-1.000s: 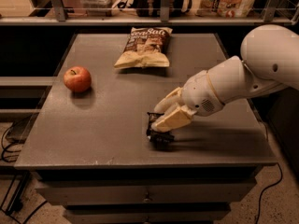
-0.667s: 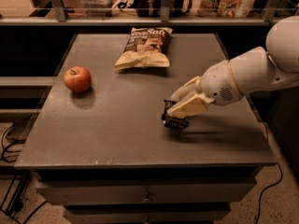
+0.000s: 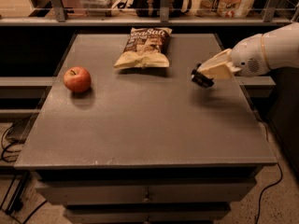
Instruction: Move rxbar chocolate near brown chip bag
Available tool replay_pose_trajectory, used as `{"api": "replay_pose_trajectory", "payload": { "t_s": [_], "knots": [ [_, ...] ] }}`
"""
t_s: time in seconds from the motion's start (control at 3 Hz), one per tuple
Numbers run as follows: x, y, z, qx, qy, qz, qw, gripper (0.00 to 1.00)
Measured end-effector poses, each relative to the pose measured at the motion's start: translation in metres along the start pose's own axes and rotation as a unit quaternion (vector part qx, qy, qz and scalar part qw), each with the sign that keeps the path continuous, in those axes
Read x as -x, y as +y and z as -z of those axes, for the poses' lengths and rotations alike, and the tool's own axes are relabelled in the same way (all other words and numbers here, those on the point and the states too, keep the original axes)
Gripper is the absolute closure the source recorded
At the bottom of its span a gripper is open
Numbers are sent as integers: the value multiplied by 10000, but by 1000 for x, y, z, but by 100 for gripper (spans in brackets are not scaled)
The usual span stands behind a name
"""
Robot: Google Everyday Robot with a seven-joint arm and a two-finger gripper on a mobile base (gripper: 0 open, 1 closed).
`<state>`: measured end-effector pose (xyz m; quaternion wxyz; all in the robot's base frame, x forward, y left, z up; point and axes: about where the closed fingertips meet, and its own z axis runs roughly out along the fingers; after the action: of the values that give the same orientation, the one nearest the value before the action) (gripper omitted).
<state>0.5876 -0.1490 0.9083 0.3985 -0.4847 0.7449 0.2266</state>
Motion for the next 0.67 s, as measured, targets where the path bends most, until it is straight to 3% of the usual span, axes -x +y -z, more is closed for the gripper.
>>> {"api": "replay_pose_trajectory", "payload": {
  "t_s": [0.33,0.67],
  "knots": [
    [13,-47,2,-442,-209,-20,9988,100],
    [29,-69,-10,-720,-446,-9,9964,100]
  ]
}}
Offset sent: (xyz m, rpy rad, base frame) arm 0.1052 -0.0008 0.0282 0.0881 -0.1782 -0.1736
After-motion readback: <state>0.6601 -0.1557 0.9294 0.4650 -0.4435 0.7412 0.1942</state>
